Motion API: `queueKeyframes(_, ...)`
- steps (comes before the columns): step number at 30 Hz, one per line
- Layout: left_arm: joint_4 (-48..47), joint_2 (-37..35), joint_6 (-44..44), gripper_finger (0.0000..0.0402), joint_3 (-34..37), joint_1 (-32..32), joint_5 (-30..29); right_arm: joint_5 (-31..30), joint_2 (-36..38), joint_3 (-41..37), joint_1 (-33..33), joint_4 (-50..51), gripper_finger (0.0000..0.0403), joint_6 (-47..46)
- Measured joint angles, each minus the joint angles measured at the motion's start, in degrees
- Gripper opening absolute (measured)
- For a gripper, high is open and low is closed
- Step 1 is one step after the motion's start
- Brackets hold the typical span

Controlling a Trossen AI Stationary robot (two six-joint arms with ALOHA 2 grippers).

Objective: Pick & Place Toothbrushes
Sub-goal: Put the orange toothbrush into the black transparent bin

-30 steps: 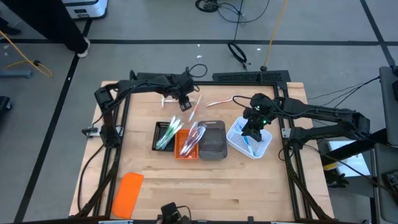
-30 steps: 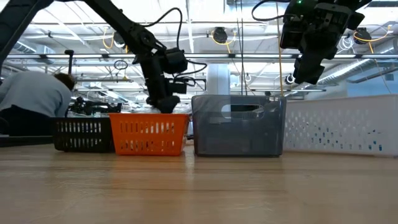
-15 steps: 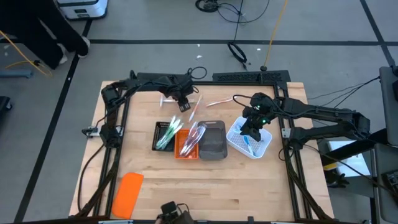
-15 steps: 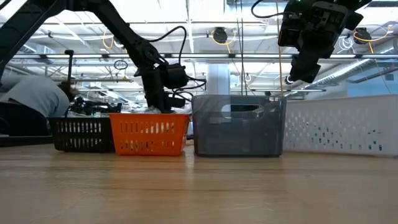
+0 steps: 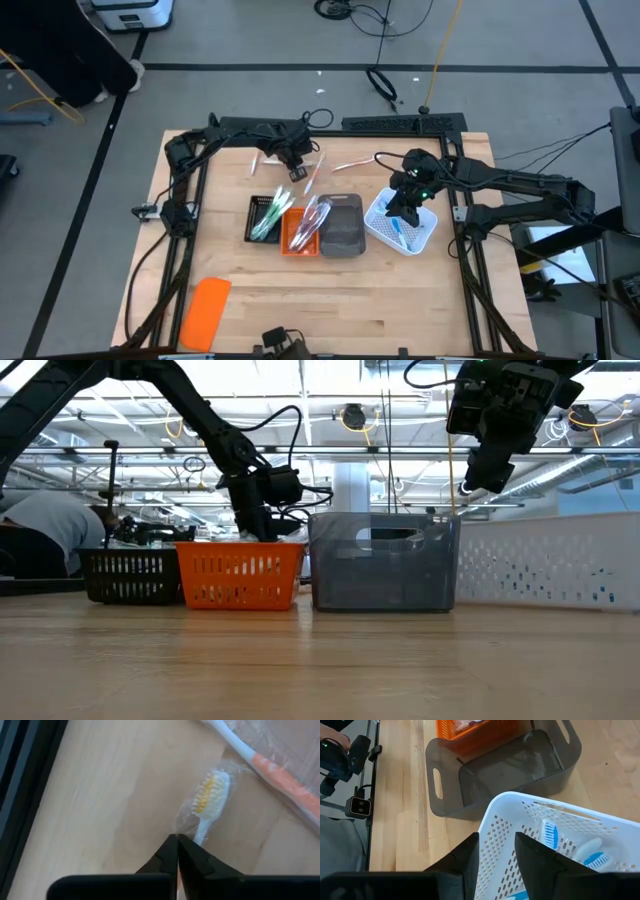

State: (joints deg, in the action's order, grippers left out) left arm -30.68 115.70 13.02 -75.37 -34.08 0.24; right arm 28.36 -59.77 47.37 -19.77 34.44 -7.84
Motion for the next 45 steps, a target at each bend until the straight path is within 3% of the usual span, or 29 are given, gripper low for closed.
queueKeyframes(7,-1.7,-1.8,-0.7,0.0001,0.2,0.0,0.2,0.0,0.0,0.0,0.0,0.0,0.0116,0.1)
queueKeyframes(23,-1.8,-17.4,-5.2,0.0,0.1,2.3,0.5,0.0,0.0,0.0,0.0,-3.7,0.0116,0.2)
queueKeyframes(34,10.6,-22.2,-8.9,0.0,0.0,8.6,11.1,0.1,0.0,0.0,1.3,-11.1,0.0116,-0.1)
queueKeyframes(40,14.9,-22.2,-9.3,0.0,0.0,12.4,12.3,-0.3,0.0,0.0,4.7,-18.3,0.0116,1.5)
queueKeyframes(45,19.0,-22.2,-10.7,0.0,0.0,15.8,12.5,-7.2,0.0,0.0,7.2,-23.1,0.0116,1.9)
